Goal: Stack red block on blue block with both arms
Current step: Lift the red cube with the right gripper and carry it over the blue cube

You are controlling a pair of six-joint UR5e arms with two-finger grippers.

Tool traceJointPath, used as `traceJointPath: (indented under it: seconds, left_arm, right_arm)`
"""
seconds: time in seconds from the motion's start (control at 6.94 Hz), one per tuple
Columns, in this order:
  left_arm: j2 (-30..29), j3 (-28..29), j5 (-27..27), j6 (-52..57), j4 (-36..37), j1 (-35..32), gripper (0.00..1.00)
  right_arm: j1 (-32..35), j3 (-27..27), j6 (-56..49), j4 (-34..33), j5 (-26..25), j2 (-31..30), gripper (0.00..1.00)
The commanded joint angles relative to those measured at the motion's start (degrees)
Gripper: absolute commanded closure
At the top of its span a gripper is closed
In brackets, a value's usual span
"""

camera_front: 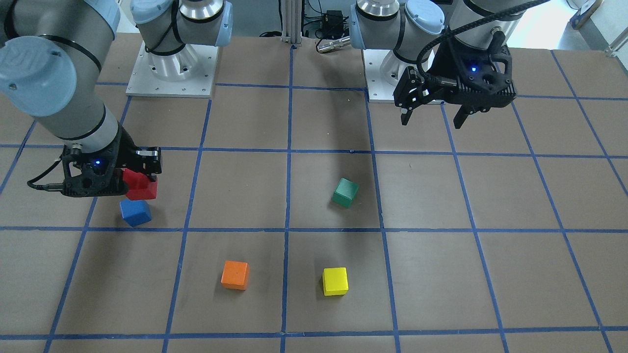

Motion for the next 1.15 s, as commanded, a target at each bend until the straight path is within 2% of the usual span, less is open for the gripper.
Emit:
traceJointPath:
  seconds: [0.0, 0.14, 0.43, 1.01]
  left_arm:
    - [0.0, 0.0, 0.0, 0.0, 0.0, 0.0, 0.0]
    - [0.0, 0.0, 0.0, 0.0, 0.0, 0.0, 0.0]
    - [0.0, -0.1, 0.0, 0.0, 0.0, 0.0, 0.0]
    - [0.0, 0.0, 0.0, 0.1, 0.5, 0.0, 0.0]
  right_arm:
    - [-5.3, 4.3, -7.3, -5.3, -0.1, 0.1, 1.0]
    - [-7.8, 8.7, -12.6, -11.1, -0.2, -0.5, 1.0]
    - [-8.8, 13.7, -15.2, -16.6, 0.6, -1.0, 1.0]
    - [-8.7, 14.5, -17.4, -16.6, 1.0, -0.5, 1.0]
